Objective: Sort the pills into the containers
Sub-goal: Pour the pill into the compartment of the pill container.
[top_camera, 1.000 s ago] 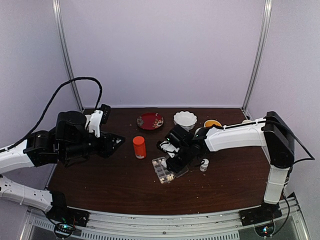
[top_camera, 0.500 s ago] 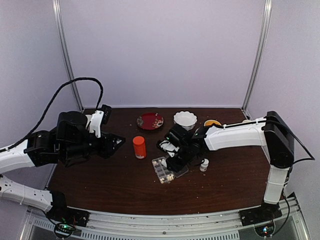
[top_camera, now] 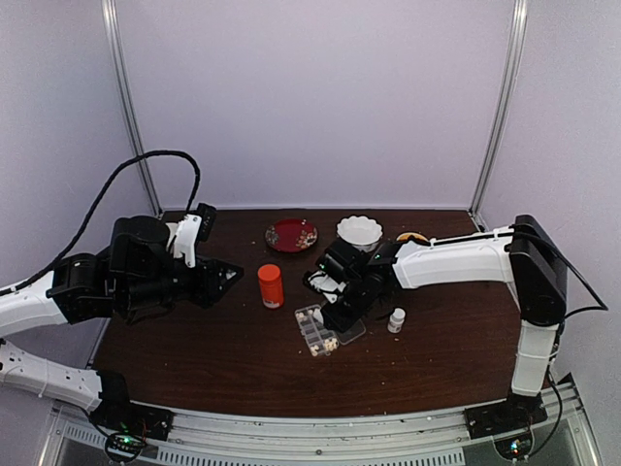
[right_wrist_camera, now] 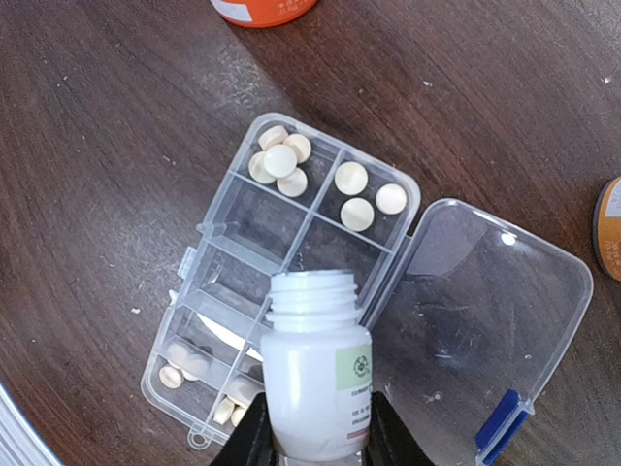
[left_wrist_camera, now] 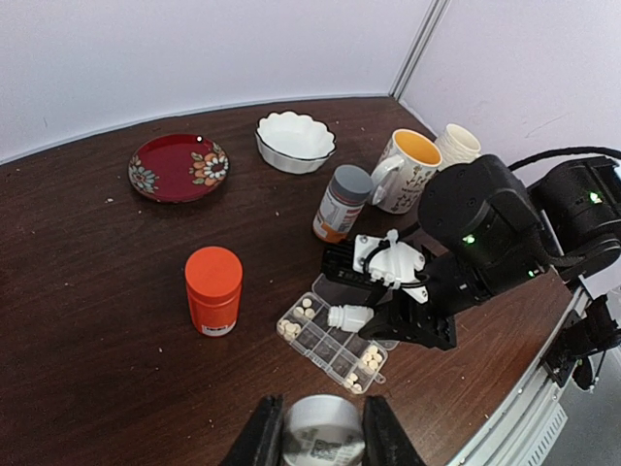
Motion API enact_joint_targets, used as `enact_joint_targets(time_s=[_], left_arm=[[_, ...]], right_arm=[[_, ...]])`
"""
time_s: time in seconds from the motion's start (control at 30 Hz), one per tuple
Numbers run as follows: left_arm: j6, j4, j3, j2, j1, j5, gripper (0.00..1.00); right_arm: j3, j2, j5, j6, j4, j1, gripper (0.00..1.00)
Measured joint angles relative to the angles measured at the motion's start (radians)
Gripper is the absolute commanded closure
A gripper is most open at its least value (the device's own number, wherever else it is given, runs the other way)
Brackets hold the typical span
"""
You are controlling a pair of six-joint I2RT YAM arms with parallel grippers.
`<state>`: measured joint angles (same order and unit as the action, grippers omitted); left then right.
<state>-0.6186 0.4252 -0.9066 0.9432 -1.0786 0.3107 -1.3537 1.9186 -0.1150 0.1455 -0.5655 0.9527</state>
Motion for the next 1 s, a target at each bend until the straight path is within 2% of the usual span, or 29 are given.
enact_joint_targets(time_s=[1.0], left_arm=[[0.001, 0.003, 0.0, 0.007, 0.0, 0.0, 1.0]], right_arm=[[-0.051, 0.031, 0.019, -0.007, -0.067, -0.001, 1.0]])
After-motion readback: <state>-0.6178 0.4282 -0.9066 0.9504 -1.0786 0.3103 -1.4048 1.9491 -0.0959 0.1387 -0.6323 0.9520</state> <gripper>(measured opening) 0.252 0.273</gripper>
